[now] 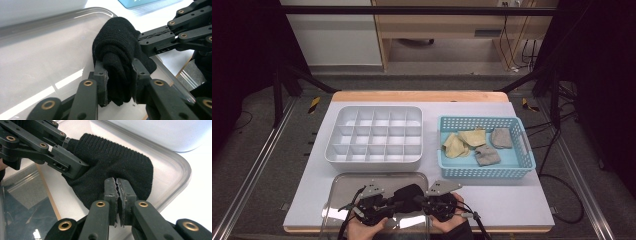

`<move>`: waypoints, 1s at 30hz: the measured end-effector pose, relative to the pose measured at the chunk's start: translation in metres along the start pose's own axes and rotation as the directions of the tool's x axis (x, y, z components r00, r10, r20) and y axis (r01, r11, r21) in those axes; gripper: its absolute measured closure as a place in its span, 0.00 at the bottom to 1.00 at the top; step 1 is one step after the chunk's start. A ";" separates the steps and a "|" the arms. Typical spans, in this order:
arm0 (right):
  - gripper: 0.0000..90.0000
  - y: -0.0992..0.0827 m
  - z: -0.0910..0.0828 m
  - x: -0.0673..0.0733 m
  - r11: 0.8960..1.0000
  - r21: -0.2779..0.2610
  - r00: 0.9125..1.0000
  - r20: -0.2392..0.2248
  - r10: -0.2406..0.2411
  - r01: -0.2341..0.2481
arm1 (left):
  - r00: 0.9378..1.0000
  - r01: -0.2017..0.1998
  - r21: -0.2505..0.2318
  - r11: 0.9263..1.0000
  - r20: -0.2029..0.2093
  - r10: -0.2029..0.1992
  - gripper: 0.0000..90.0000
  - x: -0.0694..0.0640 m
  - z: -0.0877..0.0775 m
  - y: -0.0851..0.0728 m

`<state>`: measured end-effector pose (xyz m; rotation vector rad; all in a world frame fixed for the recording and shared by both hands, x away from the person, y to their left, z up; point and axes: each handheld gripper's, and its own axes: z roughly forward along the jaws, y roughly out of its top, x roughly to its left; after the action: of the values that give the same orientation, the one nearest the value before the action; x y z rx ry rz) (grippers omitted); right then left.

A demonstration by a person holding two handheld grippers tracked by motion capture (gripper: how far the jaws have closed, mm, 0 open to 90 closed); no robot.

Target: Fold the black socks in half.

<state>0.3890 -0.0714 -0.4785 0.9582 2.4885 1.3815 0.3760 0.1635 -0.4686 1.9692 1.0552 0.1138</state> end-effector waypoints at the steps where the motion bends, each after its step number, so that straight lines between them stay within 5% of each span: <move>1: 0.96 0.000 -0.001 0.000 1.000 -0.006 1.000 -0.001 0.003 -0.003 | 1.000 0.001 -0.007 1.000 0.002 -0.001 0.79 0.000 -0.001 0.000; 14: 0.86 0.003 -0.030 -0.012 0.984 -0.175 0.998 0.050 0.026 -0.017 | 0.999 -0.052 -0.069 0.996 -0.017 0.051 0.80 -0.006 -0.022 0.010; 30: 0.76 -0.013 -0.058 -0.036 0.980 -0.192 0.983 0.165 0.079 -0.047 | 0.996 -0.067 -0.108 0.992 -0.061 0.060 0.80 0.003 -0.041 0.022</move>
<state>0.3877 -0.1394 -0.4622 1.0739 2.1780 1.4532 0.3731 0.1866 -0.4283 1.9098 1.0021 0.2598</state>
